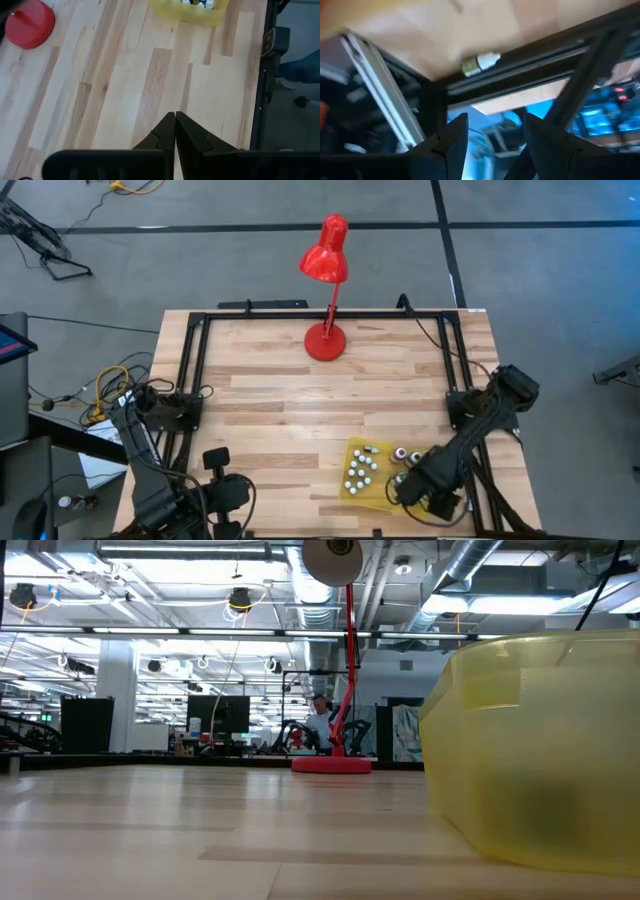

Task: Pick & Place food coloring
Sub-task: Put the green food coloring into the yellow bin

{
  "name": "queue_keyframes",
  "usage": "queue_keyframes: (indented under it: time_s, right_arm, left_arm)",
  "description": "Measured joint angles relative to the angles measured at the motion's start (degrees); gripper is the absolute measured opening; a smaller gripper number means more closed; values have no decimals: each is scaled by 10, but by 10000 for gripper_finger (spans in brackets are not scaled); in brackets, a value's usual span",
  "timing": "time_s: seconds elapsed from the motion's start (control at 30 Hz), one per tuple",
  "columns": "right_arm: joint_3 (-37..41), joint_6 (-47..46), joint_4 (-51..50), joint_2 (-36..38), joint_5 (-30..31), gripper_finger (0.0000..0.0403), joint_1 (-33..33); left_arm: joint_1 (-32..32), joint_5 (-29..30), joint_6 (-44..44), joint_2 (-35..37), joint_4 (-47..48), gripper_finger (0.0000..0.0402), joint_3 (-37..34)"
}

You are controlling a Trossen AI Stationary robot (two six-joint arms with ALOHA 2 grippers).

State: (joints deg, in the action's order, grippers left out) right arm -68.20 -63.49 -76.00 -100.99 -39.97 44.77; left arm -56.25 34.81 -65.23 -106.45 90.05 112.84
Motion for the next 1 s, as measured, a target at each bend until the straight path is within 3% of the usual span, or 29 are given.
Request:
queue_keyframes:
  time_s: [0.17,0.3,0.53,0.7,0.87,1.0]
  right_arm:
    - [-3,80,3,-31,-27,182,35]
    - [-1,77,44,-22,9,181,62]
    - [0,-47,60,29,145,168,86]
    - [0,-118,63,52,210,164,103]
    - [0,-234,101,58,328,163,167]
    - [0,-313,133,46,379,157,214]
  left_arm:
    - [-7,1,-1,0,-1,4,0]
    - [-8,5,5,0,0,4,0]
    - [-7,21,-6,0,0,4,0]
    - [-7,22,-33,0,0,4,0]
    - [-8,19,-45,0,0,4,0]
    - [-9,20,-45,0,0,4,0]
